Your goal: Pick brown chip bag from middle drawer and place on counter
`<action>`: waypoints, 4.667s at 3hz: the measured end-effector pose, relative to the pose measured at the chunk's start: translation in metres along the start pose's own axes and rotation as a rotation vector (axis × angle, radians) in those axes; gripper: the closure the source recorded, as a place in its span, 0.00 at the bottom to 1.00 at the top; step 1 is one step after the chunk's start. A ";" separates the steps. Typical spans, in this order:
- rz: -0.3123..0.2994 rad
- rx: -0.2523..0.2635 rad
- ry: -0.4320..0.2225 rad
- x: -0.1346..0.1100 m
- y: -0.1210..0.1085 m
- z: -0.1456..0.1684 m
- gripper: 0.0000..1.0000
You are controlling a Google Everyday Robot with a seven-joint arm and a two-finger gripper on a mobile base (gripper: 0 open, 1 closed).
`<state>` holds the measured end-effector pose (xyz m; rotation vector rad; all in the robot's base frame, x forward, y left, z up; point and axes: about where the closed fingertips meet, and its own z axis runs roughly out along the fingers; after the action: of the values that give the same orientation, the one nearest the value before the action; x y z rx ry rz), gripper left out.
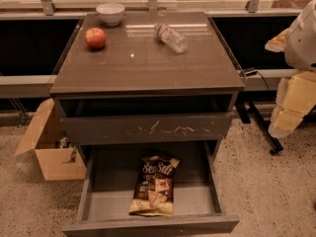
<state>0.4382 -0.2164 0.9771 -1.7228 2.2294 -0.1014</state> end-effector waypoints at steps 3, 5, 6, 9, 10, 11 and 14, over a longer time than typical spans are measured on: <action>-0.207 -0.126 -0.097 -0.028 0.012 0.085 0.00; -0.380 -0.138 -0.135 -0.040 0.027 0.141 0.00; -0.540 -0.147 -0.160 -0.050 0.043 0.191 0.00; -0.728 -0.354 -0.299 -0.077 0.086 0.320 0.00; -0.728 -0.354 -0.299 -0.077 0.086 0.321 0.00; -0.771 -0.355 -0.265 -0.080 0.085 0.344 0.00; -1.034 -0.244 -0.247 -0.084 0.087 0.462 0.00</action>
Offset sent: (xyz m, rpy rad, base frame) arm 0.0246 0.0366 -0.0766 0.0242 0.0434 0.2741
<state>0.5114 -0.0487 0.5354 -2.6626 1.0281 0.1511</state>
